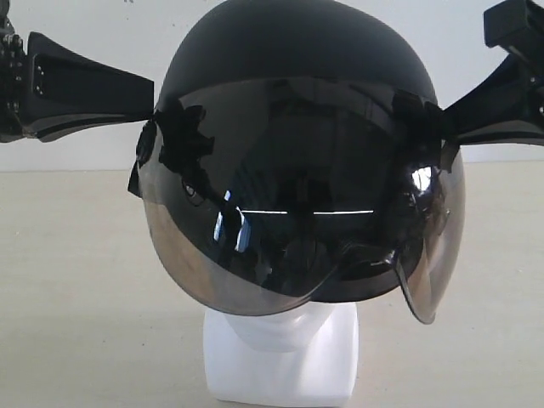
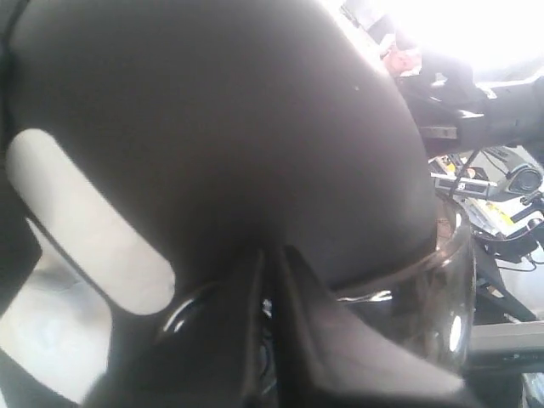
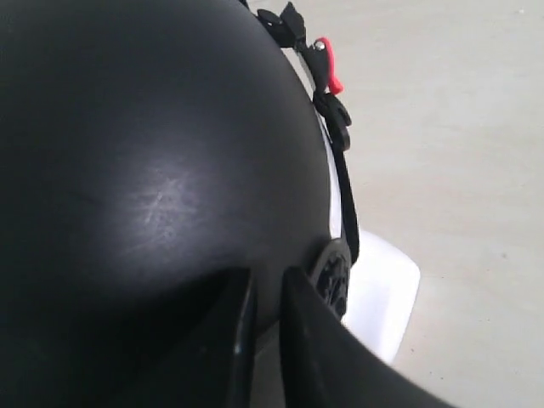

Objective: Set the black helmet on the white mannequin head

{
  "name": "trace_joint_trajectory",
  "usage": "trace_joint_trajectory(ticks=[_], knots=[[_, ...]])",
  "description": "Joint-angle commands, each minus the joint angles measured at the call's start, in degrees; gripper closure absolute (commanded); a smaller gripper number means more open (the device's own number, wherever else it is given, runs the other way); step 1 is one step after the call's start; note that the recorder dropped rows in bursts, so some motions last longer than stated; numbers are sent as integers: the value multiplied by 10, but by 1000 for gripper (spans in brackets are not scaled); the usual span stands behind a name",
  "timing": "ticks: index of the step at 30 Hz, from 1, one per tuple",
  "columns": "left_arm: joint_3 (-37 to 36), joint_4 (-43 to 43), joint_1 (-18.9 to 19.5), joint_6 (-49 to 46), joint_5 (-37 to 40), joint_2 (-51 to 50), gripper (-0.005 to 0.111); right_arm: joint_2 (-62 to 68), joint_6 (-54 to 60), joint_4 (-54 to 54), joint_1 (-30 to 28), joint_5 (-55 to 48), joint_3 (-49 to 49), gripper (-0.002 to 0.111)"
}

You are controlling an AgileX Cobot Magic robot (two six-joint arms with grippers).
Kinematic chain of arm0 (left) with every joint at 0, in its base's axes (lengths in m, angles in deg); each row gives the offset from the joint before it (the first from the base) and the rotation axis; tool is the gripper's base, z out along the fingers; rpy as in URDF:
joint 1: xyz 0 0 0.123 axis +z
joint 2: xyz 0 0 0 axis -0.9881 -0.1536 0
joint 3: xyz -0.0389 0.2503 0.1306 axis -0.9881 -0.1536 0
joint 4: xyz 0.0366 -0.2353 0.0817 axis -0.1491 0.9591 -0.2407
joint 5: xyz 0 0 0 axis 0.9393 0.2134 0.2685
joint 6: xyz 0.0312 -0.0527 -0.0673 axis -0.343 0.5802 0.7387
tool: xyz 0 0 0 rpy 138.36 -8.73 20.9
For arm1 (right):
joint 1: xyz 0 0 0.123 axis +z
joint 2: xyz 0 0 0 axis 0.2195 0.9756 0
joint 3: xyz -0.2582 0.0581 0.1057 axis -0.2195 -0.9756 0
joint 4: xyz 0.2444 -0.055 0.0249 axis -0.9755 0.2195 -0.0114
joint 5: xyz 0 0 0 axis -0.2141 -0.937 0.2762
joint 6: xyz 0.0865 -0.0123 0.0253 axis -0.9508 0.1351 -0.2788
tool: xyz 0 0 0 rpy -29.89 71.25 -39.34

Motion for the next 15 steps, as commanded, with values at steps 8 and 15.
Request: trace_joint_trajectory(ticks=[8, 15], knots=[[-38, -21, 14, -21, 28, -15, 102, -9, -8, -31, 2, -34, 55, 96], [-38, -21, 14, -33, 26, -35, 102, -15, -13, -31, 2, -39, 55, 96]])
